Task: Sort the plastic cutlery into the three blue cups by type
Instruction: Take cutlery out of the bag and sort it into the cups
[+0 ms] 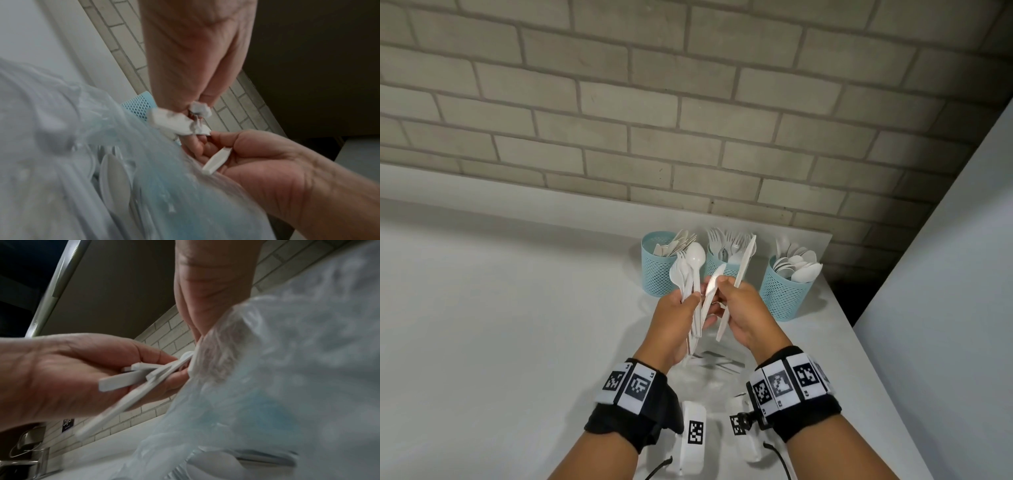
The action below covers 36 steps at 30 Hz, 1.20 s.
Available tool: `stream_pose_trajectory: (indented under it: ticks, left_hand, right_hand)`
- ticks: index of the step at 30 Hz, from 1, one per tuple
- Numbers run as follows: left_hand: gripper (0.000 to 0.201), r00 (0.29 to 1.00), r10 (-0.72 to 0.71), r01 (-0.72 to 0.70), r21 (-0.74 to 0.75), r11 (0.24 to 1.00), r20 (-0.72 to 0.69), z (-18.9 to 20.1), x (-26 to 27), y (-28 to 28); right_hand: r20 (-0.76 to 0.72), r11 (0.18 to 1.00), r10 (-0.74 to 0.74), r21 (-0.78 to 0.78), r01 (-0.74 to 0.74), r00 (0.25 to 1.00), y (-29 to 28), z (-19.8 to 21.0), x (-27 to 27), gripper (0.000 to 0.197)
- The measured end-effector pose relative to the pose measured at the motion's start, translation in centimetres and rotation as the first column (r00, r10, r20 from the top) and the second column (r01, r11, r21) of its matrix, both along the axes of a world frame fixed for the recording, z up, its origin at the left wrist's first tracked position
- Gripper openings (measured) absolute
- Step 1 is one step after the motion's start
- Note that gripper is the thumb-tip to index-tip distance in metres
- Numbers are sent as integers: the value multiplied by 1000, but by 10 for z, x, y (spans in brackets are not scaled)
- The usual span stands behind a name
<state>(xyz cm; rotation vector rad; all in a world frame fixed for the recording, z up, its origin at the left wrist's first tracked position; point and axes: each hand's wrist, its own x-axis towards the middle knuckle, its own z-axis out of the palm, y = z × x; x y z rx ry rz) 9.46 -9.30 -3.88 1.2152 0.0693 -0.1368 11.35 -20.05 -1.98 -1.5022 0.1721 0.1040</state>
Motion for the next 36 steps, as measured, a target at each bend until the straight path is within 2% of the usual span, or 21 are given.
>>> stream_pose_trajectory:
  ticks: [4, 8, 13, 15, 17, 19, 23, 27, 31, 36]
  left_hand:
    - [25, 1000, -19, 19, 26, 999, -2, -1, 0, 3]
    - [20, 1000, -25, 25, 42, 999, -4, -1, 1, 6]
    - [21, 999, -2, 0, 54, 999, 42, -1, -1, 6]
    - [22, 999, 7, -9, 63, 998, 45, 0, 0, 5]
    - [20, 999, 28, -30, 67, 997, 44, 1, 0, 6]
    - [18, 997, 63, -65, 44, 997, 47, 3, 1, 8]
    - [18, 986, 152, -152, -5, 988, 68, 13, 6, 18]
    - [23, 977, 200, -196, -59, 979, 78, 19, 12, 29]
    - [14, 962, 269, -266, -72, 961, 51, 19, 16, 38]
    - [15, 944, 326, -324, -38, 945, 53, 14, 22, 49]
  right_hand:
    - [-18, 999, -10, 42, 11, 1000, 2, 2, 1, 25]
    - [-31, 986, -72, 148, 76, 997, -1, 3, 8, 19]
    - [-127, 997, 73, 39, -68, 989, 1, 3, 7, 23]
    - [-134, 998, 64, 30, -60, 989, 2, 7, 9, 25]
    - [-120, 994, 11, 106, 2, 993, 3, 16, 15, 24]
    - [-114, 964, -46, 256, 74, 992, 3, 27, 25, 19]
    - [-25, 911, -174, 376, 170, 984, 8, 51, 56, 19]
    - [142, 887, -207, 444, 125, 968, 32, 74, 92, 30]
    - [286, 922, -210, 375, 92, 935, 64, 82, 117, 35]
    - [363, 970, -191, 215, 118, 912, 87, 63, 142, 38]
